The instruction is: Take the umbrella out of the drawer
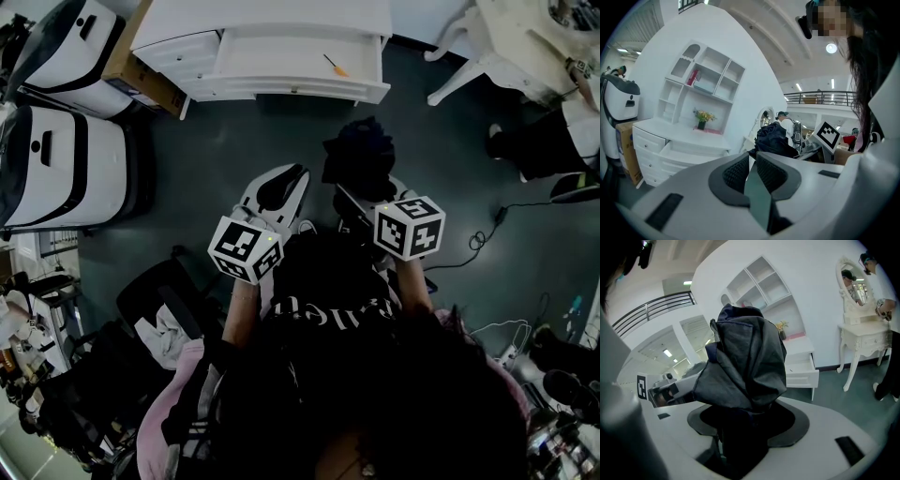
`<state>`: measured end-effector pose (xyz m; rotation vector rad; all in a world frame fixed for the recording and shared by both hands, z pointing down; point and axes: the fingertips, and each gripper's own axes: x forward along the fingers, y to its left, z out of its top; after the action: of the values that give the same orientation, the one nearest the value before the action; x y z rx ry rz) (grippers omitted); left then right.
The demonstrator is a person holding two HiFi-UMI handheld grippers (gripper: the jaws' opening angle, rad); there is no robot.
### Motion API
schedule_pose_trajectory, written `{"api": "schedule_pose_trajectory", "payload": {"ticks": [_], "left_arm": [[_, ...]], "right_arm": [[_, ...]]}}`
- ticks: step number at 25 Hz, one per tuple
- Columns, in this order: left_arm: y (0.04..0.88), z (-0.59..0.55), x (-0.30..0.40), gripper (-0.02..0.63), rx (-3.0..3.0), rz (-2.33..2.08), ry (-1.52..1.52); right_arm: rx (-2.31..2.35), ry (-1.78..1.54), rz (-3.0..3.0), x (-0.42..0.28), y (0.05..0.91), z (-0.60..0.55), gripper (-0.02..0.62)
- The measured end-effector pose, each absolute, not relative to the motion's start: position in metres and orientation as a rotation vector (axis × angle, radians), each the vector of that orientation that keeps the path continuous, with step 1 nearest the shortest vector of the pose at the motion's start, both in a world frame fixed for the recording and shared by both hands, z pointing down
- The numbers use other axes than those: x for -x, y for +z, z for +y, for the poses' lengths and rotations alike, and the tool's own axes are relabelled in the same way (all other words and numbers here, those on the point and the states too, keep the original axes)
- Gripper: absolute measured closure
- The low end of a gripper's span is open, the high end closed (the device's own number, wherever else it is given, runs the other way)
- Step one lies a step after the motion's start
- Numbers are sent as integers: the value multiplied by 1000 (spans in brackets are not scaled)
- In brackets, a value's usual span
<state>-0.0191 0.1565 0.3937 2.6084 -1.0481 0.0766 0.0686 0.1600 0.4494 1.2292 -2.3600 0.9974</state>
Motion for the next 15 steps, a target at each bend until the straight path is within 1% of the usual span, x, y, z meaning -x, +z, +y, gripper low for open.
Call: {"api": "schedule_pose_trajectory", "payload": {"ticks": [15], "left_arm": [[376,145,-1,548,-2627,-1052,63]], "right_arm": [[-1199,948,-2368,-82,435,153,325]]}}
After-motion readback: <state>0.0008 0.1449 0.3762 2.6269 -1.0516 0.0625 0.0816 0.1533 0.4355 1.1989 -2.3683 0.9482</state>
